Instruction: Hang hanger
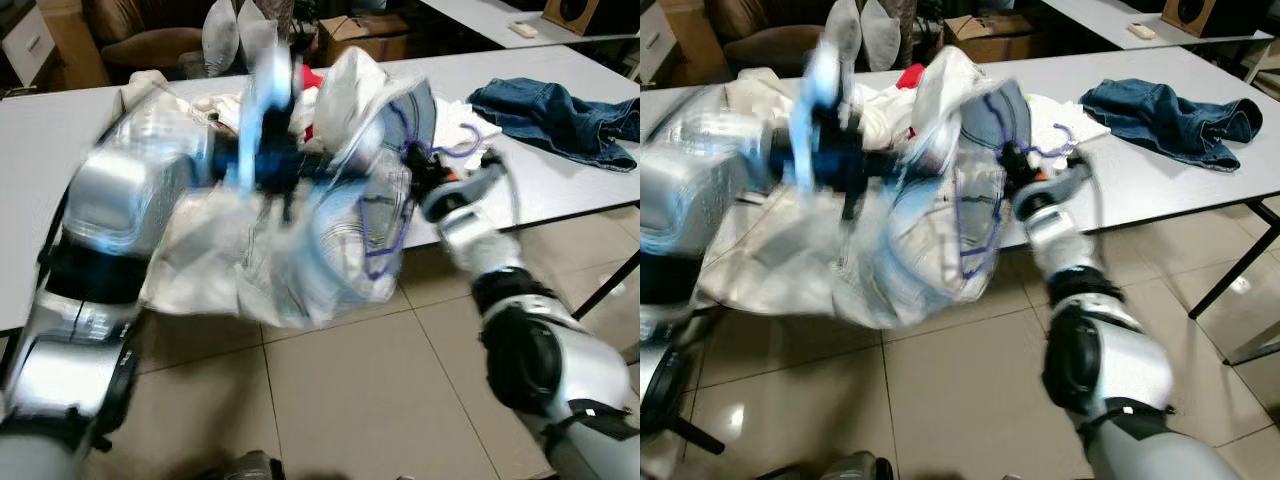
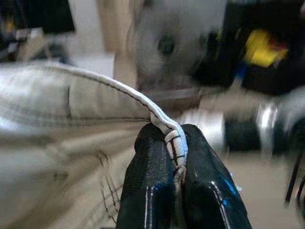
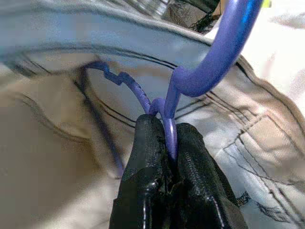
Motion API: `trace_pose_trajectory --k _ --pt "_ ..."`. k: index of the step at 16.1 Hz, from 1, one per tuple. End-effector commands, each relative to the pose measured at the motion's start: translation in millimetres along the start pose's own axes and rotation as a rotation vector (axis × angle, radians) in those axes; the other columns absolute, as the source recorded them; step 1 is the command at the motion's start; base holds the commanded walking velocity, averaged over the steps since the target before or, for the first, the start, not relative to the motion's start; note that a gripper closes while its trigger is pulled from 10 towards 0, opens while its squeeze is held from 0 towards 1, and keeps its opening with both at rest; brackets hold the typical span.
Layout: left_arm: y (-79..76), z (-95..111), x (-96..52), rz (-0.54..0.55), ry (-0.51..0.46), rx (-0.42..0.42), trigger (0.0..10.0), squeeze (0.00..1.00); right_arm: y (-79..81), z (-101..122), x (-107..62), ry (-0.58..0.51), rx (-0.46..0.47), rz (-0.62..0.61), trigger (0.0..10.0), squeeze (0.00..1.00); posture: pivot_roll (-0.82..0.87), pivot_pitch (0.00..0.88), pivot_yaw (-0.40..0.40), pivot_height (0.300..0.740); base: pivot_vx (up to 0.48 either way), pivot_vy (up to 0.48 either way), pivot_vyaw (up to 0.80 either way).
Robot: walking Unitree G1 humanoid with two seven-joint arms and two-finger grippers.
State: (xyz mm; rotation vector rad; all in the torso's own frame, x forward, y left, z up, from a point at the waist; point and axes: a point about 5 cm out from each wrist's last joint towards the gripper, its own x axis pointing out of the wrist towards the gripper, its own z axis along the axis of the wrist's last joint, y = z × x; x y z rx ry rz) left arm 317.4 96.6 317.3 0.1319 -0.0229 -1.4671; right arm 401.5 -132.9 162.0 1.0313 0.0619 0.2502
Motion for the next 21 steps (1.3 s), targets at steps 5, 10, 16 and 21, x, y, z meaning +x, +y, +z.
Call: trace_pose_trajectory --k 5,10,16,21 --pt "8.7 55.8 11.0 -0.028 -0.302 -0.150 0.0 0.00 5.4 -21.4 4.4 0.001 -0.164 -0.109 10.0 0.00 0.00 0.000 0.077 0.740 0.000 0.000 0.00" --pt "25.3 93.9 6.9 0.066 -0.505 -0.253 0.0 0.00 -8.8 -47.5 -4.2 0.088 -0.218 -0.191 10.0 0.00 0.01 0.000 0.096 0.740 0.000 0.000 0.00" --pt "74.4 104.8 -37.2 0.541 -0.557 -0.139 0.0 0.00 -52.0 -40.3 -29.8 0.197 -0.303 -0.264 10.0 0.00 -0.03 0.000 0.108 0.740 0.000 0.000 0.00" --pt "108.2 37.2 -89.5 1.050 -0.322 -0.083 0.0 0.00 -25.0 -11.8 -57.9 0.198 -0.244 -0.029 10.0 0.00 -0.08 0.000 0.113 0.740 0.000 0.000 0.00"
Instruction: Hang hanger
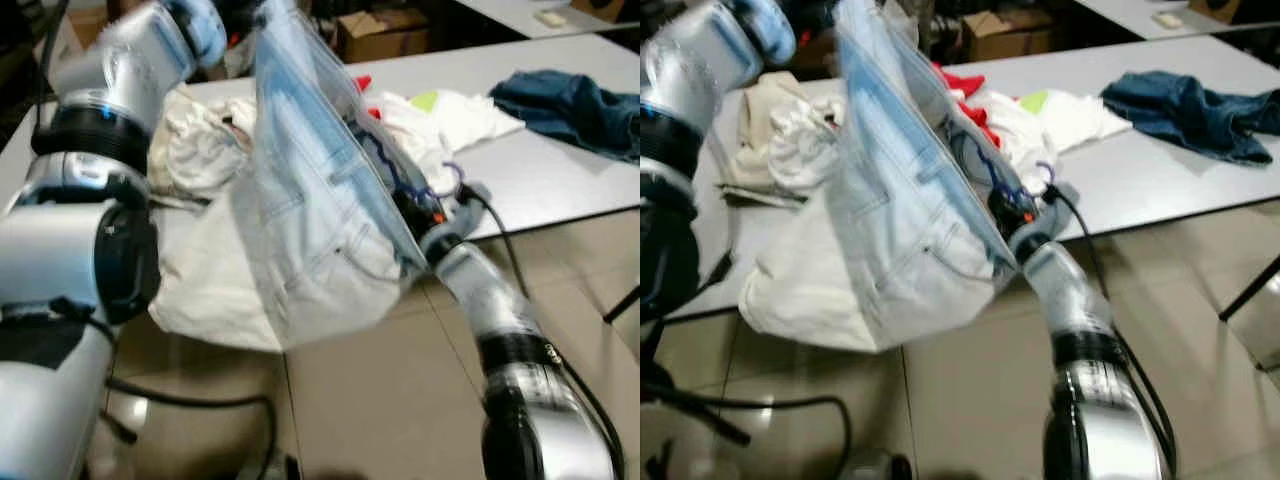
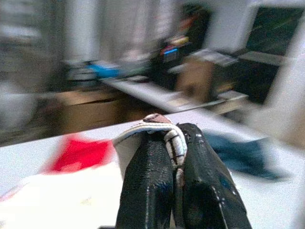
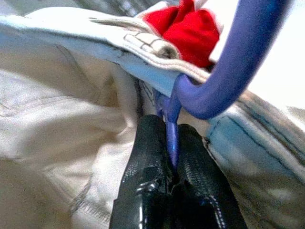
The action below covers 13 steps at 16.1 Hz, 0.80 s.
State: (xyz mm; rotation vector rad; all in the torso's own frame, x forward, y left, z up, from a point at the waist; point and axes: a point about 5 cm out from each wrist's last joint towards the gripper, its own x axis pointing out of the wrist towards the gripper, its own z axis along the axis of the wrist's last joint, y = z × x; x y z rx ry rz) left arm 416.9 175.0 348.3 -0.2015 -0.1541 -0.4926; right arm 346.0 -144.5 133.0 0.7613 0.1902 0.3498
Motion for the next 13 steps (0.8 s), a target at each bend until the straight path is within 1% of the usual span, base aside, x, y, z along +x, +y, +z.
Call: trace_pose_trajectory --k 1,3,4,5,6,7,8,9,11,12,13 --pt "25.2 10.0 -15.1 0.139 -0.033 0.112 0.0 0.00 10.2 9.0 -15.5 0.015 0.019 0.037 10.0 0.00 -0.09 0.000 0.113 0.740 0.000 0.000 0.00" --pt "51.4 -34.2 -32.8 0.266 0.135 0.215 0.0 0.00 40.8 28.3 -46.5 -0.013 0.027 0.142 10.0 0.00 -0.11 0.000 0.110 0.740 0.000 0.000 0.00" --pt "54.2 -39.9 -35.3 0.280 0.158 0.232 0.0 0.00 43.9 30.7 -50.2 -0.014 0.022 0.149 10.0 0.00 -0.11 0.000 0.109 0.740 0.000 0.000 0.00" --pt "63.7 -63.9 -46.0 0.320 0.249 0.270 0.0 0.00 56.8 42.6 -60.8 -0.033 0.015 0.186 10.0 0.00 -0.13 0.000 0.110 0.740 0.000 0.000 0.00" --pt "67.2 -75.2 -51.2 0.332 0.294 0.283 0.0 0.00 63.2 47.7 -64.6 -0.043 0.008 0.202 10.0 0.00 -0.13 0.000 0.110 0.740 0.000 0.000 0.00" --pt "72.9 -96.3 -61.2 0.355 0.372 0.309 0.0 0.00 77.7 57.2 -72.6 -0.055 -0.011 0.233 10.0 0.00 -0.15 0.000 0.111 0.740 0.000 0.000 0.00" --pt "75.4 -115.8 -69.8 0.359 0.447 0.333 0.0 0.00 88.9 66.1 -77.2 -0.070 -0.021 0.264 10.0 0.00 -0.16 0.000 0.109 0.740 0.000 0.000 0.00" --pt "75.7 -124.0 -73.1 0.356 0.475 0.335 0.0 0.00 93.6 69.9 -78.6 -0.077 -0.024 0.278 10.0 0.00 -0.16 0.000 0.109 0.740 0.000 0.000 0.00" --pt "72.0 -166.9 -90.5 0.307 0.607 0.332 0.0 0.00 118.3 90.2 -80.9 -0.122 -0.013 0.340 10.0 0.00 -0.17 0.000 0.097 0.740 0.000 0.000 0.00" --pt "68.9 -183.5 -97.7 0.281 0.648 0.319 0.0 0.00 127.1 96.6 -80.9 -0.132 -0.005 0.357 10.0 0.00 -0.18 0.000 0.091 0.740 0.000 0.000 0.00" --pt "63.9 -199.7 -104.5 0.251 0.663 0.263 0.0 0.00 131.4 101.6 -79.7 -0.139 0.006 0.366 10.0 0.00 -0.18 0.000 0.080 0.740 0.000 0.000 0.00"
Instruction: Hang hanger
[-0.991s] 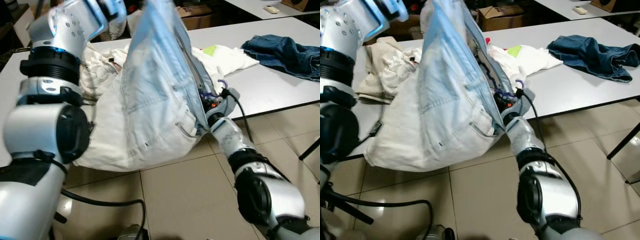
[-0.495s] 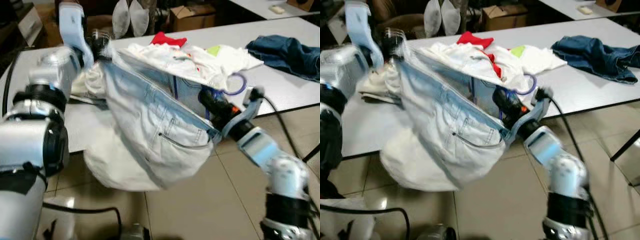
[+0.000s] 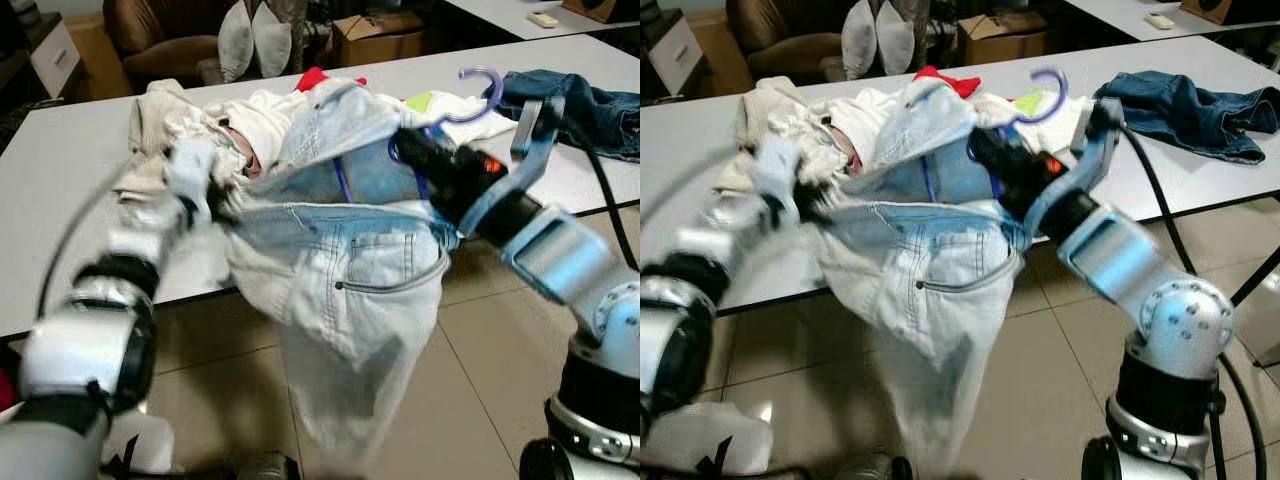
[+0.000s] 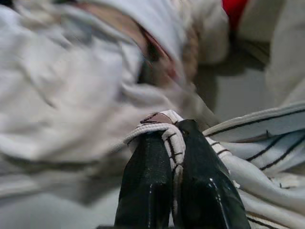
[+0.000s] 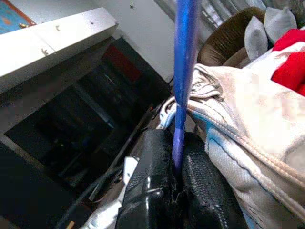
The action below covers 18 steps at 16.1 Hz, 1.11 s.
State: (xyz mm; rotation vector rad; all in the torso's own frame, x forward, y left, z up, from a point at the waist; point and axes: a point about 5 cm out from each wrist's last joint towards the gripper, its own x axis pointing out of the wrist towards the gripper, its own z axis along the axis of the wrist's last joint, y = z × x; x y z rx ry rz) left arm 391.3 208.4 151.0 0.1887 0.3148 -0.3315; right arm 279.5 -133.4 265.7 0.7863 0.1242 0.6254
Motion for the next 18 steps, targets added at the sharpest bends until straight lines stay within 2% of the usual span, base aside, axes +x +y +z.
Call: trace_pose_trajectory --k 1,2,3,4,5,6,7,10,12,13,14,17,18 --pt "10.3 -38.9 -11.4 0.034 0.145 -0.019 0.0 0.00 19.0 34.7 -12.4 -0.178 -0.026 0.087 10.0 0.00 -0.18 0.000 0.077 0.740 0.000 0.000 0.00" --pt "1.4 -49.3 -10.9 -0.028 0.150 -0.037 0.0 0.00 18.7 38.2 -9.3 -0.176 -0.024 0.079 10.0 0.00 -0.18 0.000 0.065 0.740 0.000 0.000 0.00" --pt "-5.9 -53.8 -10.2 -0.077 0.125 -0.063 7.2 0.00 19.1 41.4 -5.8 -0.171 -0.026 0.078 10.0 0.00 -0.18 0.000 0.056 0.740 0.000 0.000 0.00" --pt "-8.3 -51.9 -9.7 -0.099 0.080 -0.088 10.0 0.00 19.9 43.5 -3.8 -0.167 -0.023 0.079 10.0 0.00 -0.18 0.000 0.054 0.740 0.000 0.000 0.00" --pt "-8.5 -47.3 -9.8 -0.111 0.016 -0.131 10.0 0.00 21.0 45.3 -1.6 -0.158 -0.022 0.078 10.0 0.00 -0.18 0.000 0.043 0.740 0.000 0.000 0.00" --pt "-8.3 -45.2 -10.2 -0.120 -0.011 -0.139 10.0 0.14 21.0 45.8 -0.5 -0.153 -0.023 0.077 10.0 0.00 -0.18 0.000 0.043 0.740 0.000 0.000 0.00" --pt "-9.1 -43.0 -13.8 -0.181 -0.077 -0.130 10.0 1.00 19.4 46.5 2.7 -0.146 -0.030 0.072 10.0 0.00 -0.18 0.000 0.032 0.740 0.000 0.000 0.00" --pt "-5.2 -54.7 -25.1 -0.216 -0.123 -0.126 10.0 1.00 14.1 48.3 6.3 -0.142 -0.030 0.053 10.0 0.00 -0.18 0.000 0.026 0.740 0.000 0.000 0.00" --pt "3.5 -65.5 -36.1 -0.191 -0.146 -0.148 10.0 1.00 12.2 49.1 4.7 -0.134 -0.029 0.046 10.0 0.00 -0.16 0.000 0.013 0.740 0.000 0.000 0.00" --pt "12.9 -66.0 -44.8 -0.162 -0.197 -0.171 10.0 1.00 11.2 51.6 4.2 -0.138 -0.030 0.044 10.0 0.00 -0.16 0.000 0.003 0.740 0.000 0.000 0.00" --pt "21.1 -62.4 -51.2 -0.127 -0.256 -0.192 10.0 1.00 10.2 53.8 4.0 -0.142 -0.030 0.043 10.0 0.00 -0.15 0.000 -0.004 0.740 0.000 0.000 0.00" --pt "30.8 -47.9 -59.7 -0.092 -0.372 -0.223 10.0 1.00 8.6 54.7 3.0 -0.140 -0.024 0.046 10.0 0.00 -0.14 0.000 -0.020 0.740 0.000 0.000 0.00" --pt "35.5 -42.6 -61.0 -0.035 -0.386 -0.211 10.0 1.00 9.1 53.4 2.8 -0.132 -0.048 0.041 10.0 0.00 -0.15 0.000 -0.018 0.740 0.000 0.000 0.00"
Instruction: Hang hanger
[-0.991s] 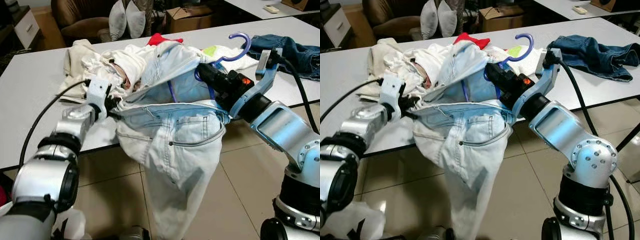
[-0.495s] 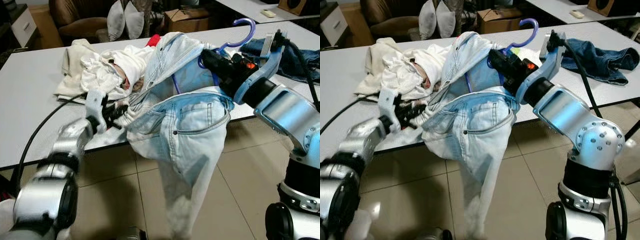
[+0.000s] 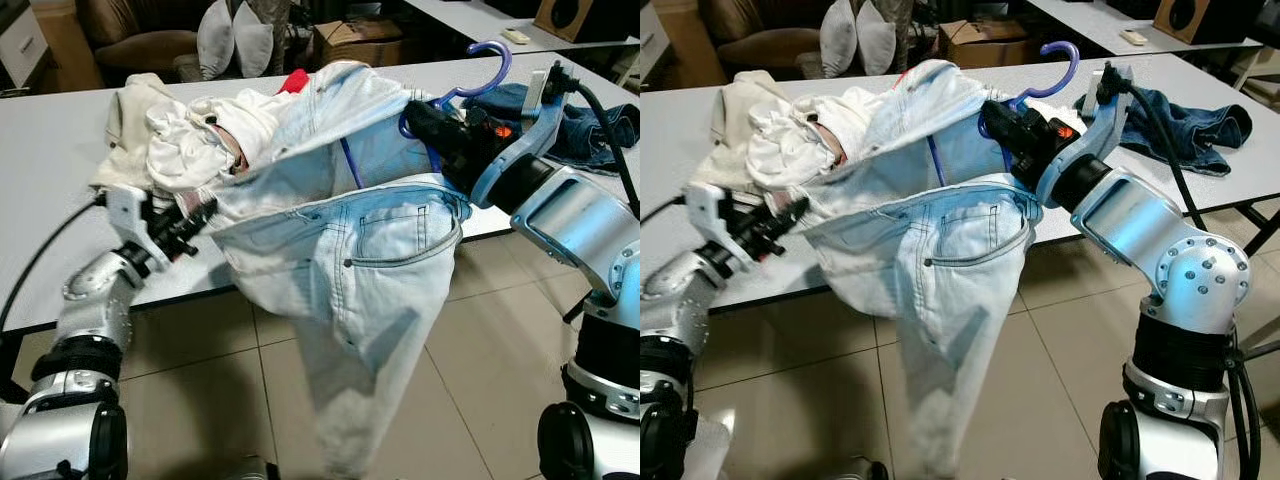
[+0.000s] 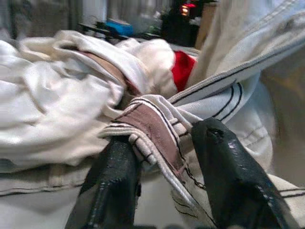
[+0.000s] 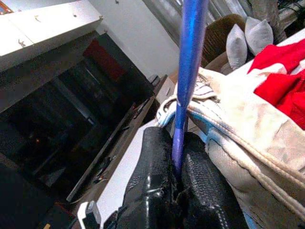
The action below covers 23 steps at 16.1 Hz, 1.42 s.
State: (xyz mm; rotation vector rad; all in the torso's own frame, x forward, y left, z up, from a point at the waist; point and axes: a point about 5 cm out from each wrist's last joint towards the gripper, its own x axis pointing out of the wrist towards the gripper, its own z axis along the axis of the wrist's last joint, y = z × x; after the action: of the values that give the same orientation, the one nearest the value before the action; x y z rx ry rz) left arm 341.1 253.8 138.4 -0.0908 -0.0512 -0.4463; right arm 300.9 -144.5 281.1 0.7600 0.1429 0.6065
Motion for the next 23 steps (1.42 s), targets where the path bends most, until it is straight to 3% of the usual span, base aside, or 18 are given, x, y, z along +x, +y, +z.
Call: trace_pose_trajectory --k 1,2,3,4,5,7,8,10,11,12,13,14,16,18,20,21,22,23 --pt "14.1 2.2 -9.9 0.120 0.020 0.019 10.0 1.00 14.2 27.6 -11.0 -0.142 -0.051 0.061 10.0 0.00 -0.15 0.000 -0.017 0.740 0.000 0.000 0.00" --pt "14.8 15.5 -10.9 0.137 0.025 0.079 10.0 1.00 13.2 23.6 -10.6 -0.114 -0.151 0.009 10.0 0.00 -0.15 0.000 -0.016 0.740 0.000 0.000 0.00" --pt "14.3 21.5 -11.8 0.144 0.013 0.096 10.0 0.80 13.0 22.8 -10.1 -0.111 -0.174 -0.005 10.0 0.00 -0.15 0.000 -0.016 0.740 0.000 0.000 0.00" --pt "7.3 35.1 -17.2 0.092 -0.025 0.108 10.0 0.28 14.6 20.7 -8.5 -0.103 -0.179 -0.006 10.0 0.00 -0.14 0.000 -0.010 0.740 0.000 0.000 0.00" --pt "5.0 38.0 -19.3 0.079 -0.033 0.113 10.0 0.00 15.1 20.4 -8.2 -0.099 -0.179 -0.006 10.0 0.00 -0.14 0.000 -0.010 0.740 0.000 0.000 0.00" --pt "-2.8 48.3 -25.0 0.084 -0.138 0.114 10.0 0.00 16.4 20.8 -6.8 -0.087 -0.200 0.000 10.0 0.00 -0.12 0.000 -0.018 0.740 0.000 0.000 0.00" --pt "-2.4 45.8 -25.3 0.113 -0.086 0.099 10.0 0.00 16.3 20.6 -5.5 -0.086 -0.202 0.003 10.0 0.00 -0.12 0.000 -0.021 0.740 0.000 0.000 0.00" --pt "-18.7 43.3 -28.7 -0.065 0.040 -0.002 10.0 0.00 16.2 19.5 -2.5 -0.095 -0.229 0.013 10.0 0.00 -0.12 0.000 -0.023 0.740 0.000 0.000 0.00" --pt "-26.1 42.9 -29.7 -0.116 0.076 -0.041 10.0 1.00 15.6 19.2 -2.2 -0.098 -0.232 0.016 10.0 0.00 -0.12 0.000 -0.023 0.740 0.000 0.000 0.00" --pt "-29.1 42.5 -29.6 -0.133 0.091 -0.061 10.0 1.00 15.3 19.1 -2.3 -0.099 -0.233 0.015 10.0 0.00 -0.12 0.000 -0.023 0.740 0.000 0.000 0.00" --pt "-35.9 46.7 -26.9 -0.162 0.056 -0.147 10.0 1.00 13.8 19.0 -2.7 -0.106 -0.220 0.012 10.0 0.00 -0.13 0.000 -0.015 0.740 0.000 0.000 0.00" --pt "-32.3 45.7 -24.3 -0.127 0.079 -0.148 10.0 1.00 11.5 18.9 -3.9 -0.107 -0.209 0.001 10.0 0.00 -0.13 0.000 -0.014 0.740 0.000 0.000 0.00" --pt "-17.2 29.6 -32.2 -0.038 0.322 0.046 10.0 1.00 5.9 17.9 -5.1 -0.111 -0.195 -0.025 10.0 0.00 -0.13 0.000 -0.013 0.740 0.000 0.000 0.00" --pt "-11.2 32.6 -41.0 -0.007 0.378 0.079 10.0 1.00 1.7 16.7 -4.4 -0.114 -0.176 -0.044 10.0 0.00 -0.12 0.000 -0.018 0.740 0.000 0.000 0.00" --pt "-1.5 39.7 -48.3 0.045 0.334 0.044 10.0 1.00 0.8 15.9 -2.6 -0.119 -0.148 -0.046 10.0 0.00 -0.12 0.000 -0.025 0.740 0.000 0.000 0.00" --pt "2.1 38.8 -51.9 0.046 0.311 0.020 10.0 0.38 0.3 14.8 -1.9 -0.119 -0.139 -0.050 10.0 0.00 -0.12 0.000 -0.025 0.740 0.000 0.000 0.00" --pt "1.4 39.2 -53.0 0.014 0.270 -0.017 10.0 0.09 0.5 14.4 -1.6 -0.123 -0.136 -0.051 10.0 0.00 -0.12 0.000 -0.025 0.740 0.000 0.000 0.00" --pt "3.2 36.7 -56.0 0.018 0.305 0.018 10.0 0.00 3.4 16.9 -1.5 -0.145 -0.140 -0.039 10.0 0.00 -0.13 0.000 -0.024 0.740 0.000 0.000 0.00"
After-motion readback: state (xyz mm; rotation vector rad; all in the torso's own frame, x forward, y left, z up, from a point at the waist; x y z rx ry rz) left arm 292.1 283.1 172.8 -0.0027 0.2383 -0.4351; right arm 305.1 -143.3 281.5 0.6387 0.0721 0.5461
